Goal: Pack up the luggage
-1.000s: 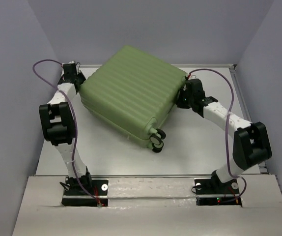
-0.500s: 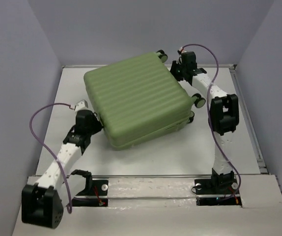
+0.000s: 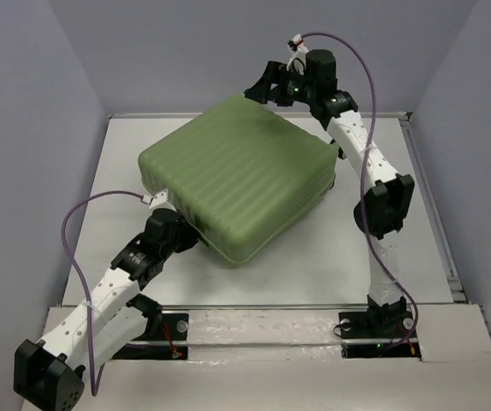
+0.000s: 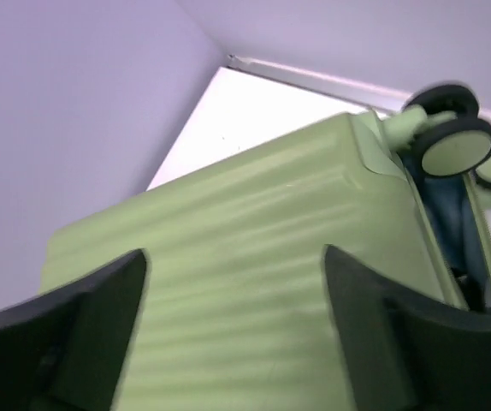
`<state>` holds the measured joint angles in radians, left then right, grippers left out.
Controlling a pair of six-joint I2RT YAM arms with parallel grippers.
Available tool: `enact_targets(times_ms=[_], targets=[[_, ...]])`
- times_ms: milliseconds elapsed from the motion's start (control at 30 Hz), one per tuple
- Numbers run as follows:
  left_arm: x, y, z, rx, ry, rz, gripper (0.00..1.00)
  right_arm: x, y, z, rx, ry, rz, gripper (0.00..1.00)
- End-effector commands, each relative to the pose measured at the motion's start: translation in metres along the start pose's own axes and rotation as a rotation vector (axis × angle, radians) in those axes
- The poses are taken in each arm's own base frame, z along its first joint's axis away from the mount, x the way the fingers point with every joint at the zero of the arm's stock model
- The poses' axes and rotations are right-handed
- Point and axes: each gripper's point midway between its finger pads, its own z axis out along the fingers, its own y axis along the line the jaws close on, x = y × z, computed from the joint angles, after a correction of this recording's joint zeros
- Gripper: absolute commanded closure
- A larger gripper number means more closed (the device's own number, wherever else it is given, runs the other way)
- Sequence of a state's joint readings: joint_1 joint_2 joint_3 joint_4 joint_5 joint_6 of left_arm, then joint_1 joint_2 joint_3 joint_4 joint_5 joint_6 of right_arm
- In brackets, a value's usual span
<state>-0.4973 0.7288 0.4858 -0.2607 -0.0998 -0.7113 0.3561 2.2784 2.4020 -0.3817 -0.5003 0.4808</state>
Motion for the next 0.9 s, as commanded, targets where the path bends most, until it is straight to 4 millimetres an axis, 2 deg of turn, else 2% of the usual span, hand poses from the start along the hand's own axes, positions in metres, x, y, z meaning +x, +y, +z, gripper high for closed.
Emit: enact_targets(times_ms=[0,33,67,100,133,167,200,233,267,367,400,433,467,500,533,633,667,700,733,767,800,833,867], targets=[[-0.052,-0.049,-0.013,0.135,-0.146,-0.012,0.94,-0.077,0.063,-0.112,0.047,-0.189,-0.232,0.31],[-0.056,-0.051,-0.014,0.142,-0.158,-0.009,0.94,-0.073,0.066,-0.126,0.066,-0.189,-0.241,0.53],[-0.061,-0.054,-0.015,0.144,-0.173,-0.002,0.94,-0.029,0.038,-0.126,0.127,-0.099,-0.196,0.75],[-0.07,-0.058,-0.016,0.145,-0.204,-0.002,0.94,-0.046,0.069,-0.17,0.114,-0.212,-0.243,0.93],[-0.073,-0.056,-0.013,0.128,-0.213,0.018,0.94,0.02,0.021,-0.168,0.217,-0.131,-0.154,0.93],[-0.074,-0.057,-0.011,0.122,-0.212,0.029,0.94,0.037,0.021,-0.182,0.21,-0.148,-0.161,0.93],[-0.083,-0.059,-0.012,0.113,-0.235,0.038,0.94,0.038,0.008,-0.199,0.301,-0.234,-0.13,0.93],[-0.085,-0.057,-0.005,0.082,-0.229,0.073,0.94,0.07,-0.005,-0.223,0.358,-0.229,-0.111,0.93],[-0.099,-0.061,-0.008,0.067,-0.256,0.082,0.94,0.081,-0.019,-0.236,0.434,-0.244,-0.09,0.93],[-0.109,-0.05,-0.004,-0.023,-0.242,0.129,0.9,0.113,-0.039,-0.263,0.537,-0.247,-0.06,0.93],[-0.115,-0.043,-0.008,-0.061,-0.237,0.145,0.88,0.137,-0.063,-0.271,0.63,-0.223,-0.031,0.93],[-0.118,-0.035,-0.013,-0.094,-0.246,0.156,0.75,0.143,-0.071,-0.278,0.667,-0.228,-0.019,0.93],[-0.122,-0.025,-0.017,-0.141,-0.268,0.161,0.67,0.155,-0.079,-0.279,0.69,-0.209,-0.001,0.93],[-0.13,-0.007,-0.024,-0.227,-0.314,0.17,0.56,0.173,-0.088,-0.281,0.711,-0.187,0.027,0.93],[-0.14,0.009,-0.037,-0.278,-0.353,0.155,0.37,0.179,-0.091,-0.281,0.715,-0.18,0.037,0.93],[-0.173,0.03,-0.068,-0.353,-0.466,0.146,0.28,0.199,-0.096,-0.27,0.687,-0.116,0.059,0.93],[-0.184,0.032,-0.079,-0.356,-0.498,0.137,0.25,0.203,-0.097,-0.268,0.68,-0.104,0.062,0.93],[-0.203,0.03,-0.091,-0.352,-0.545,0.113,0.25,0.207,-0.098,-0.266,0.669,-0.098,0.062,0.93],[-0.219,0.024,-0.094,-0.33,-0.562,0.106,0.27,0.208,-0.096,-0.264,0.651,-0.094,0.058,0.93],[-0.221,0.025,-0.087,-0.335,-0.553,0.106,0.28,0.211,-0.097,-0.264,0.655,-0.087,0.06,0.93],[-0.234,0.012,-0.085,-0.265,-0.551,0.098,0.28,0.214,-0.095,-0.261,0.634,-0.078,0.061,0.93],[-0.241,0.01,-0.061,-0.253,-0.508,0.09,0.28,0.217,-0.095,-0.259,0.627,-0.063,0.065,0.93],[-0.248,0.007,-0.049,-0.224,-0.491,0.061,0.29,0.22,-0.095,-0.257,0.614,-0.052,0.067,0.93]])
